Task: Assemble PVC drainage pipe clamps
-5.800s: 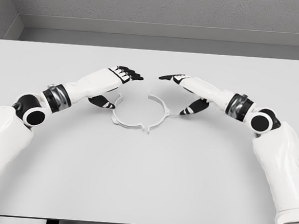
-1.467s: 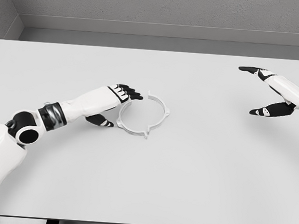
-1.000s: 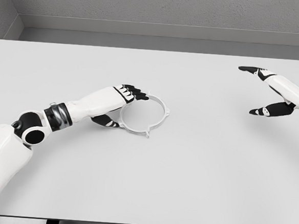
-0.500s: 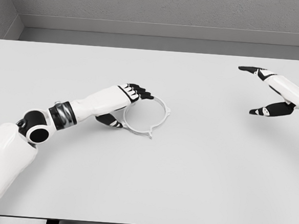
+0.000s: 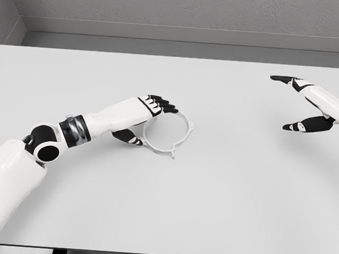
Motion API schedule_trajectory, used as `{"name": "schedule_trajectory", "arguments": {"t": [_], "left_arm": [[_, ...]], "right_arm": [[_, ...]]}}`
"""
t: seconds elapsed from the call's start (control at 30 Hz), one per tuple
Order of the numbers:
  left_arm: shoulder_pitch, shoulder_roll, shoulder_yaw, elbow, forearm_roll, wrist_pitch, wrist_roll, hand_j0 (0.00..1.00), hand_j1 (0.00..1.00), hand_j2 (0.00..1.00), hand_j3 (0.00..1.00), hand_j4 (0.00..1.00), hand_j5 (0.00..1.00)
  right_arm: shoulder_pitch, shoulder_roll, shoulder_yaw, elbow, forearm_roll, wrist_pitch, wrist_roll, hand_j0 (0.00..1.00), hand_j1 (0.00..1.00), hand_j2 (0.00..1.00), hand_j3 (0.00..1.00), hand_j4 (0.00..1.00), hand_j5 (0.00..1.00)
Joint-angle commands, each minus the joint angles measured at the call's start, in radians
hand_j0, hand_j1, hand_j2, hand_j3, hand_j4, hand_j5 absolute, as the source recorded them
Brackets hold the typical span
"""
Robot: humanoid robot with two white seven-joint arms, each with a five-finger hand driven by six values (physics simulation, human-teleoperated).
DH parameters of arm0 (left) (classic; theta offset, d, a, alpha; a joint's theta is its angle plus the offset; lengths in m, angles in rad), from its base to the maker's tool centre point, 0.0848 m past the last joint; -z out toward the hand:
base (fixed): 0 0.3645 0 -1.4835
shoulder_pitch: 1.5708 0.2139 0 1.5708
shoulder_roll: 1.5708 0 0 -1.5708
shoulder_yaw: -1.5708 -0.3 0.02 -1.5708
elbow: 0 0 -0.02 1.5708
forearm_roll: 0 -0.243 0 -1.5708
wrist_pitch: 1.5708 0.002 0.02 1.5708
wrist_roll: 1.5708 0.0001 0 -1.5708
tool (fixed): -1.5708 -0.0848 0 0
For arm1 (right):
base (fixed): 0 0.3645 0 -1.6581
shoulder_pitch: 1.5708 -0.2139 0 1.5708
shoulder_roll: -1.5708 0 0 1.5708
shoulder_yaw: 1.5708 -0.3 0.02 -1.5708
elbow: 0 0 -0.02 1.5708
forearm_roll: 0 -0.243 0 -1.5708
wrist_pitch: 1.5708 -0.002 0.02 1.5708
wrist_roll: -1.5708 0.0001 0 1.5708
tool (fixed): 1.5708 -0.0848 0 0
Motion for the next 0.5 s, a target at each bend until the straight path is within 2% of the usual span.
{"name": "schedule_trajectory", "arguments": {"t": [0.0, 0.2, 0.37, 0.47], "left_arm": [[0.0, 0.0, 0.001, 0.001, 0.008, 0.002, -0.001, 1.0, 1.0, 1.0, 1.0, 1.0, 1.0], [0.0, 0.0, 0.004, 0.004, 0.008, 0.002, -0.001, 1.0, 1.0, 1.0, 1.0, 1.0, 1.0], [-0.003, 0.049, 0.023, 0.01, 0.049, 0.002, 0.002, 1.0, 1.0, 1.0, 1.0, 1.0, 1.0], [-0.046, 0.081, 0.039, 0.033, 0.063, 0.002, 0.002, 1.0, 1.0, 1.0, 1.0, 1.0, 1.0]], "right_arm": [[0.0, -0.001, 0.0, -0.002, -0.008, 0.003, 0.0, 1.0, 1.0, 1.0, 1.0, 1.0, 1.0], [0.0, -0.001, 0.0, -0.002, -0.008, 0.003, 0.0, 1.0, 1.0, 1.0, 1.0, 1.0, 1.0], [-0.002, -0.001, 0.0, 0.0, -0.008, 0.003, 0.0, 1.0, 1.0, 1.0, 1.0, 1.0, 1.0], [-0.002, -0.001, 0.0, 0.0, -0.008, 0.003, 0.0, 1.0, 1.0, 1.0, 1.0, 1.0, 1.0]]}}
